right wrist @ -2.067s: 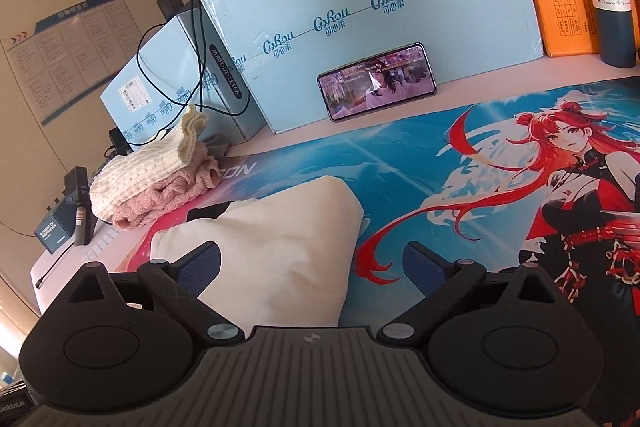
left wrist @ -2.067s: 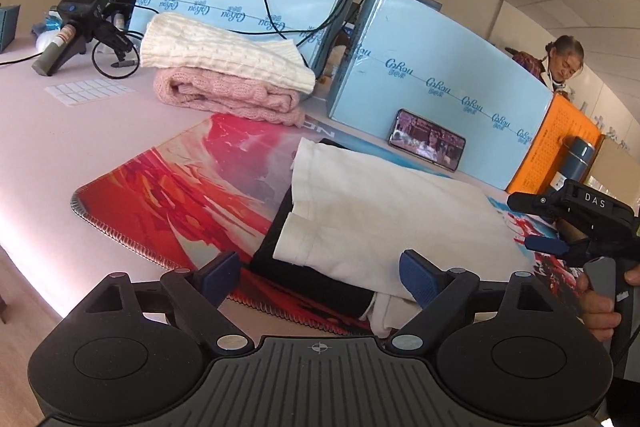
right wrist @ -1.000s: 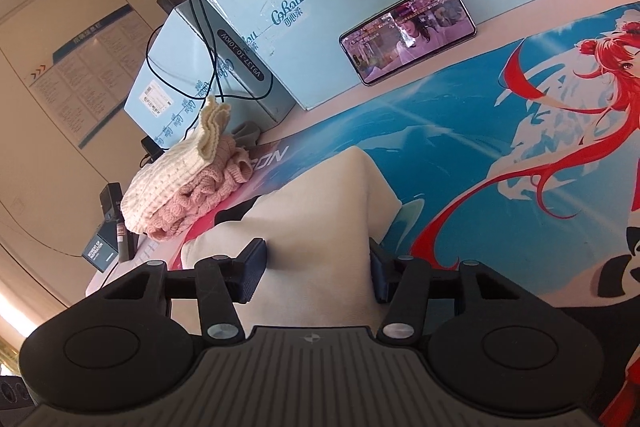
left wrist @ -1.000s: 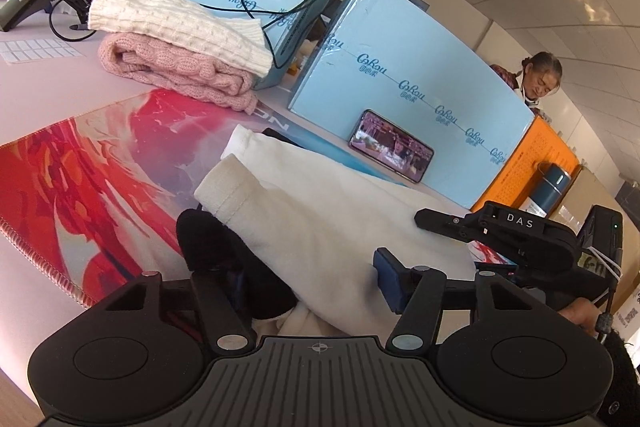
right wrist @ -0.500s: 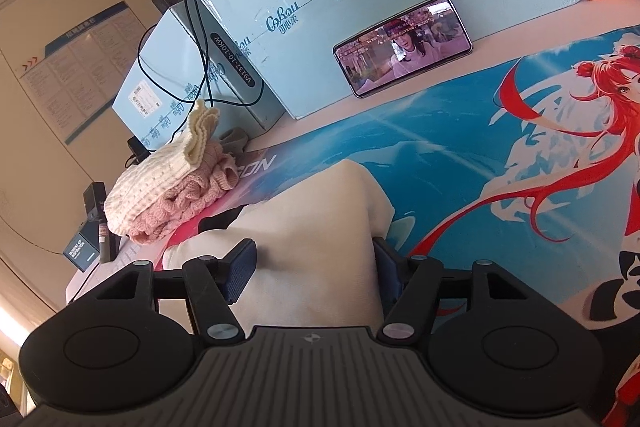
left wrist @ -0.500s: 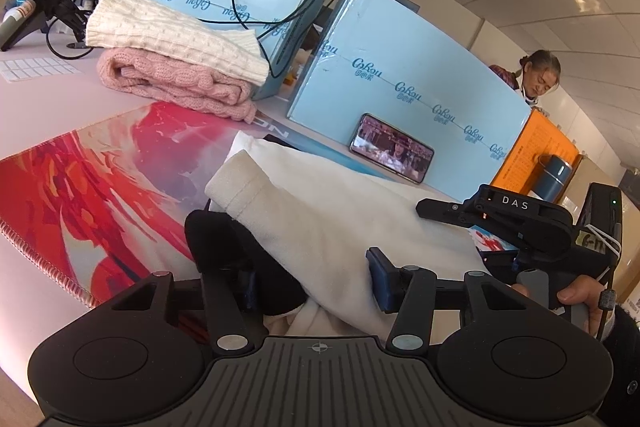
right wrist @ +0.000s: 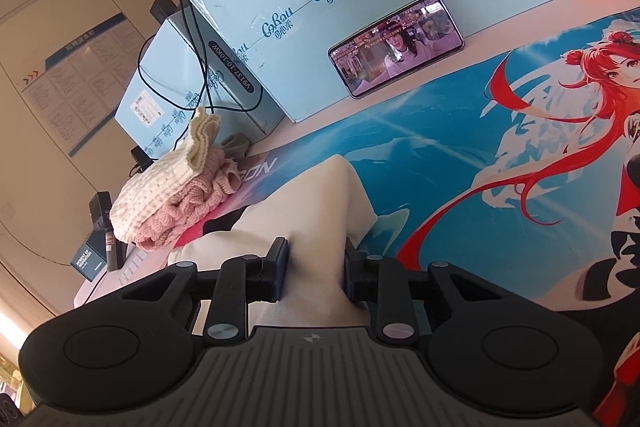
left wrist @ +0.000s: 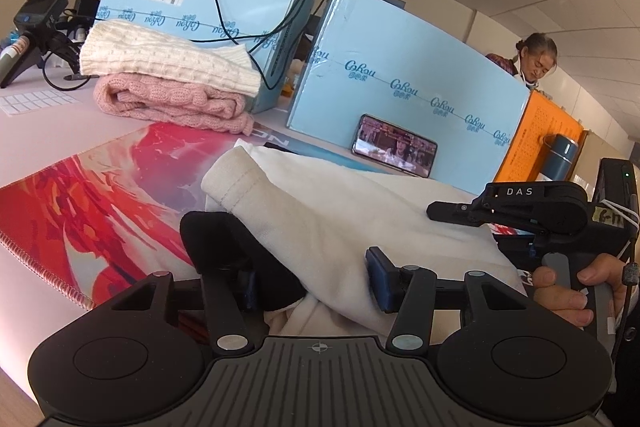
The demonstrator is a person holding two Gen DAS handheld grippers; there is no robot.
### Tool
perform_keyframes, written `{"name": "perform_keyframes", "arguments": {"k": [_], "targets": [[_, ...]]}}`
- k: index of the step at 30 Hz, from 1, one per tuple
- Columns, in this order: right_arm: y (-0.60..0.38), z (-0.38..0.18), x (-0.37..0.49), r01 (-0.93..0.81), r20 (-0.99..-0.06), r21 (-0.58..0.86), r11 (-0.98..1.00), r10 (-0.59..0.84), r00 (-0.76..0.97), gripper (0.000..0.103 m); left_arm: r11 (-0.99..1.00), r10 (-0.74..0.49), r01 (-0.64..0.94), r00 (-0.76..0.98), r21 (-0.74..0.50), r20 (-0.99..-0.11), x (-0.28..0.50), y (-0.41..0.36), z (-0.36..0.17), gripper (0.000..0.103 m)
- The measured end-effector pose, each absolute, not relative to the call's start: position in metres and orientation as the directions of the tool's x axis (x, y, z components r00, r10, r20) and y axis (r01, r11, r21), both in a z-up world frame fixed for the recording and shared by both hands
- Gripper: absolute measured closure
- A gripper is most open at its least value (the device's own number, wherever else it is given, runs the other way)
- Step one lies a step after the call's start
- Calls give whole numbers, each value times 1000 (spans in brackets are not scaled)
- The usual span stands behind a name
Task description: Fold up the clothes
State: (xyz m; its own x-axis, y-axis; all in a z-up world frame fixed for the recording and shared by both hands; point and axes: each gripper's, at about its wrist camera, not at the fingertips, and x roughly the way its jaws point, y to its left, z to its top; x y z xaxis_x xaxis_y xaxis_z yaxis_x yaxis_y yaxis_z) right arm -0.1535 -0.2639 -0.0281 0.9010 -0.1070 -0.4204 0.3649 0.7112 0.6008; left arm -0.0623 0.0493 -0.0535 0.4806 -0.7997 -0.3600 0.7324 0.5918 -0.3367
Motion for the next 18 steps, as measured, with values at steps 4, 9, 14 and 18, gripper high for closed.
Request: {"name": "perform_keyframes", "arguments": {"k": [4,9,14,18], "targets": [[-264,-28,-154,364,-418,603,709,-107,902,78,600,-794,730,495,-326,-354,-64,48,-54,53],[-267,-29,-157,362,-412,629,688,-100,906,78,615,-782,729,515,-300,-351,-64,44,-53,54],[-267,-28,-160,365,-408,630,686,-108,907,78,618,-775,753,535,-225,-336,-67,41,-50,68],[-264,-26,-159,370,-410,606,705,-122,904,78,603,-784,780,540,-169,-305,-69,40,-44,76]]}}
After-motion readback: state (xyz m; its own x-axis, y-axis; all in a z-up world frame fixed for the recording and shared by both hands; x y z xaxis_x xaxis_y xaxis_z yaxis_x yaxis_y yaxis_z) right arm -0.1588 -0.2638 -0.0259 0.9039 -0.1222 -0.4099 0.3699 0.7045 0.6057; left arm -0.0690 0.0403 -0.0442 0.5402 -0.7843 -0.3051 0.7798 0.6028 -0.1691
